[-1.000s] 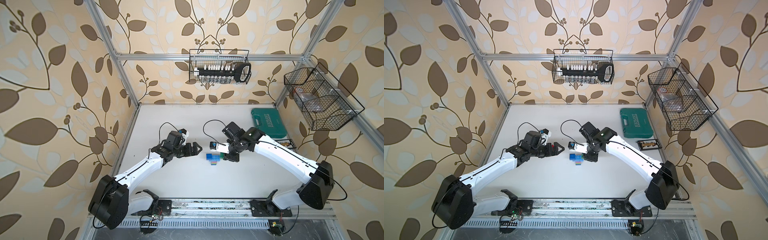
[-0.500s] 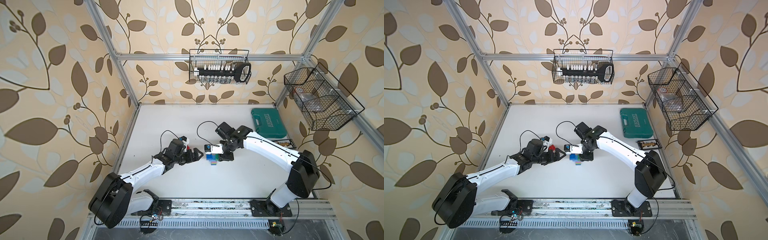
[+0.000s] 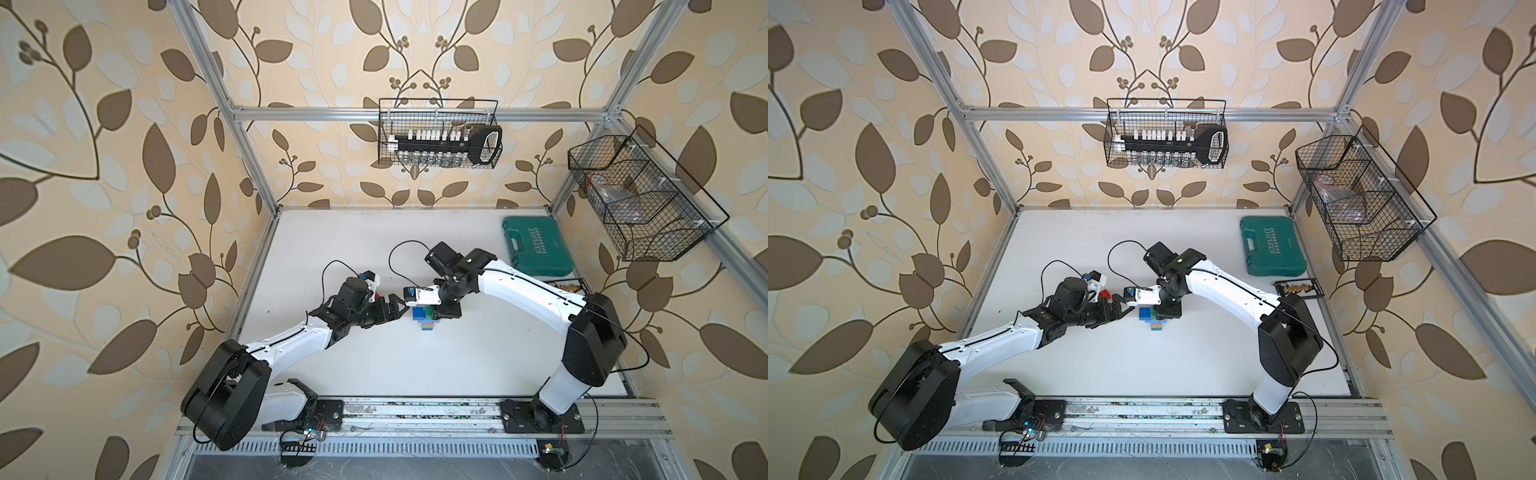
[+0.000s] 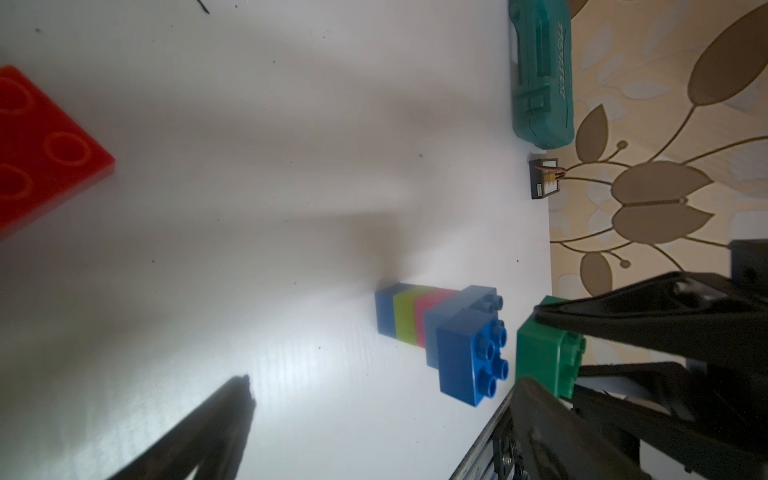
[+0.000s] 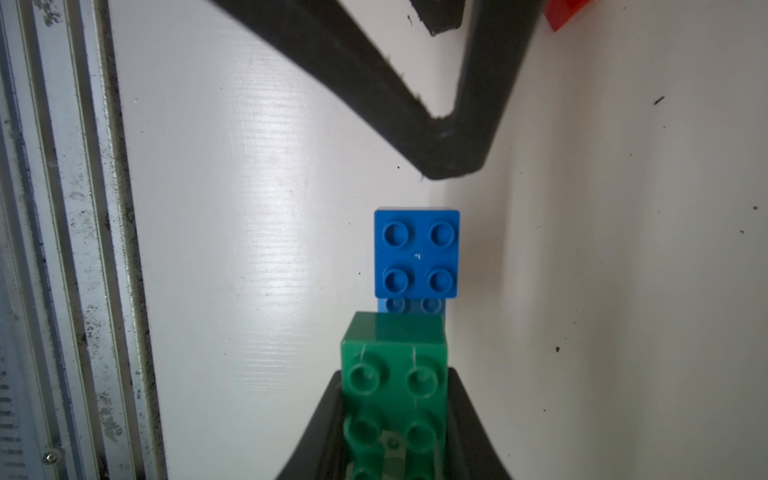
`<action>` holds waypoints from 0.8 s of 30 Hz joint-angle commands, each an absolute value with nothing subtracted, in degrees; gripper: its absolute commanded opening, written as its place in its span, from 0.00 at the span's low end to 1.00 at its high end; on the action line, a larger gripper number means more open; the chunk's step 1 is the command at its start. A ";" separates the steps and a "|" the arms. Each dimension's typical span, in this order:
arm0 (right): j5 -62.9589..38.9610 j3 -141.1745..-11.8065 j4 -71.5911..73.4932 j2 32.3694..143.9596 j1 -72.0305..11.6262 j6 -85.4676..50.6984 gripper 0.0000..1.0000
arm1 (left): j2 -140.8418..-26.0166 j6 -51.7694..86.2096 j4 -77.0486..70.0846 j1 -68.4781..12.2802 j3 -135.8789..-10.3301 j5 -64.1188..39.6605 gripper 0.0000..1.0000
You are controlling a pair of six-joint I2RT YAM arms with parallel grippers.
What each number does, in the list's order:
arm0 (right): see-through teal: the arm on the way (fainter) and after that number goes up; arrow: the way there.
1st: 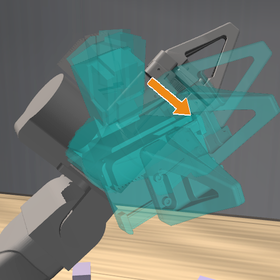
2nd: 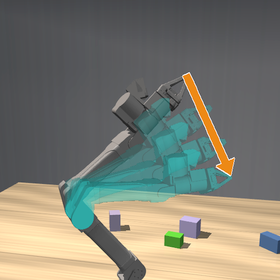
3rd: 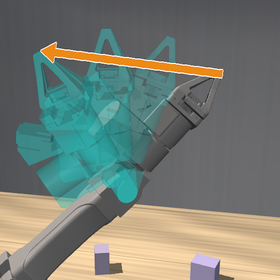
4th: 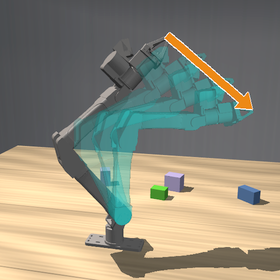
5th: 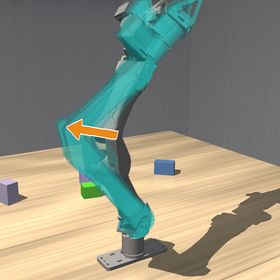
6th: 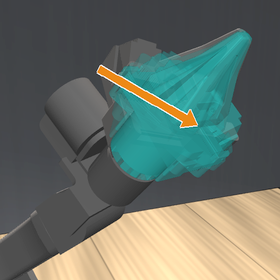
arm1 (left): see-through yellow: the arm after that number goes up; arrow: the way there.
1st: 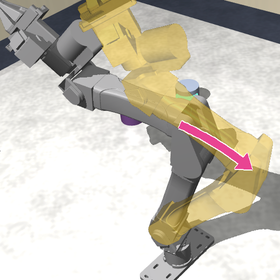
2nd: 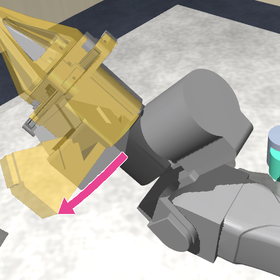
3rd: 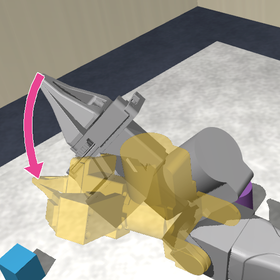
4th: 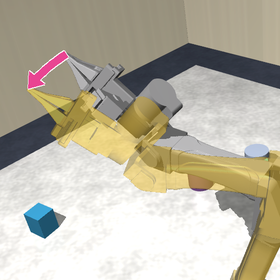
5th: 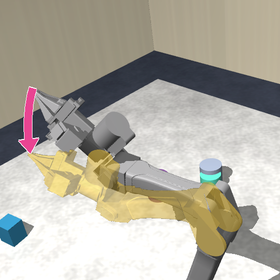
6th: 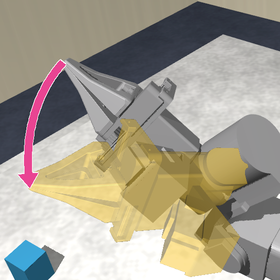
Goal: Assemble a spoon with lego
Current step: Assemble the lego brick with the lego brick.
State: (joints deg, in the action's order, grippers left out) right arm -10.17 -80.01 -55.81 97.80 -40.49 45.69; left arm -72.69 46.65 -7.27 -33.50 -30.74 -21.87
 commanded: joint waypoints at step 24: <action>-9.51 -80.42 -55.99 99.94 -40.69 43.43 0.00 | -74.53 47.20 -10.28 -34.61 -30.58 -24.08 0.99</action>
State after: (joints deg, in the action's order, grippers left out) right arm -9.85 -80.64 -55.77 99.09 -40.49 44.34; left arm -74.22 46.76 -8.56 -33.89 -30.72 -22.72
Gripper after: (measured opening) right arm 0.280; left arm 0.989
